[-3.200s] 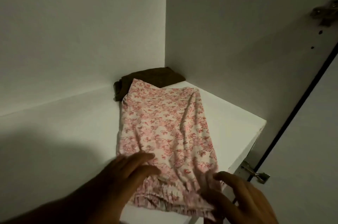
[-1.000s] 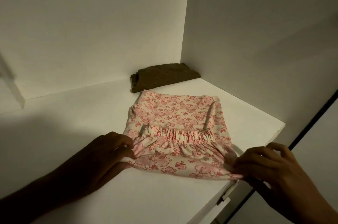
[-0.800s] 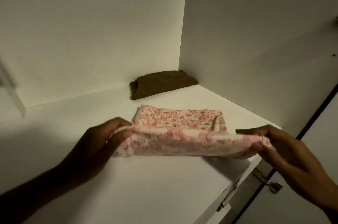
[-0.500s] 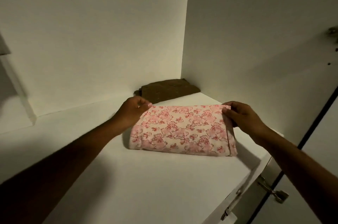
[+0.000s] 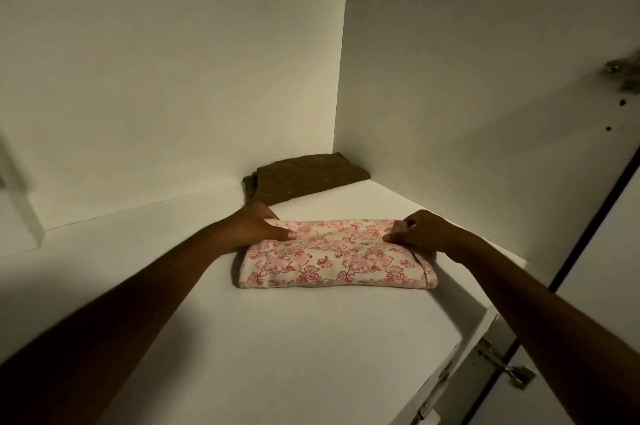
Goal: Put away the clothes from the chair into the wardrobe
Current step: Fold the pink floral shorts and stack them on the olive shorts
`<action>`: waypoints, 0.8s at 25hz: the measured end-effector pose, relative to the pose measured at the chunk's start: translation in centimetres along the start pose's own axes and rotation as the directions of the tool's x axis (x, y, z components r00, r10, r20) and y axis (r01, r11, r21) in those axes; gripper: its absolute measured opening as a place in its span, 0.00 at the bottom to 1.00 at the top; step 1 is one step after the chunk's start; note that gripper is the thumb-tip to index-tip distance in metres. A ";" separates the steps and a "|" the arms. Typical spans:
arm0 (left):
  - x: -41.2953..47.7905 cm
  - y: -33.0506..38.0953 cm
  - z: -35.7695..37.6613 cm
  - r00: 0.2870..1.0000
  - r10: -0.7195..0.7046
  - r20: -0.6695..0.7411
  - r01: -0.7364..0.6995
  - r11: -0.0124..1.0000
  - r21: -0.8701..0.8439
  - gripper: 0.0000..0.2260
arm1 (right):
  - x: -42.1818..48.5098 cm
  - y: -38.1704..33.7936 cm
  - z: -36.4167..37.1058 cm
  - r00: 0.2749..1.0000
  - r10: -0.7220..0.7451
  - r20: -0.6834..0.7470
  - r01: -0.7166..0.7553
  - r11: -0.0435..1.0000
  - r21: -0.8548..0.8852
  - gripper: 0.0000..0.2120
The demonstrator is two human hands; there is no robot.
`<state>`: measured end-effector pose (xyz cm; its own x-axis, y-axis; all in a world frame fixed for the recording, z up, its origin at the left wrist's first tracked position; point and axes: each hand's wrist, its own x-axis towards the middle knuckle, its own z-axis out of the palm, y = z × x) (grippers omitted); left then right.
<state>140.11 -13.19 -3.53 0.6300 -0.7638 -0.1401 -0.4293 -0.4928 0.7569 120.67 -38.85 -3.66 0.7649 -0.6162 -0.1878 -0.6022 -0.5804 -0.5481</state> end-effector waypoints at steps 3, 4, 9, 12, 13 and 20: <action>-0.3 0.7 0.0 0.999 -0.039 0.034 0.040 0.999 -0.028 0.19 | -0.5 0.0 -1.8 0.991 -0.056 0.121 0.037 0.988 0.153 0.15; -0.5 0.9 0.1 0.999 -0.024 0.038 0.025 0.999 -0.035 0.19 | -0.7 0.0 -2.2 0.984 -0.082 0.157 0.037 0.963 0.269 0.12; -0.8 1.8 0.1 0.999 0.005 0.043 0.004 0.976 -0.219 0.22 | 1.1 0.0 -4.3 0.946 -0.191 0.261 0.058 0.894 0.445 0.14; 0.3 2.6 0.1 0.995 0.015 -0.100 -0.047 0.943 -0.330 0.28 | 3.8 -0.8 -6.2 0.945 -0.221 0.243 0.081 0.873 0.482 0.13; 0.9 3.0 0.0 0.988 0.005 -0.156 -0.060 0.934 -0.353 0.28 | 5.0 -1.5 -7.0 0.945 -0.229 0.233 0.086 0.863 0.497 0.12; 9.4 4.3 -4.0 0.884 -0.089 -0.459 -0.121 0.904 -0.410 0.18 | 18.1 -10.6 -10.4 0.933 -0.337 0.130 0.307 0.929 0.207 0.10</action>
<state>146.81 -20.86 0.97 0.8921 -0.4403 0.1014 -0.1992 -0.1819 0.9629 138.49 -49.42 7.22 0.9459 -0.3098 -0.0965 -0.2775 -0.6180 -0.7356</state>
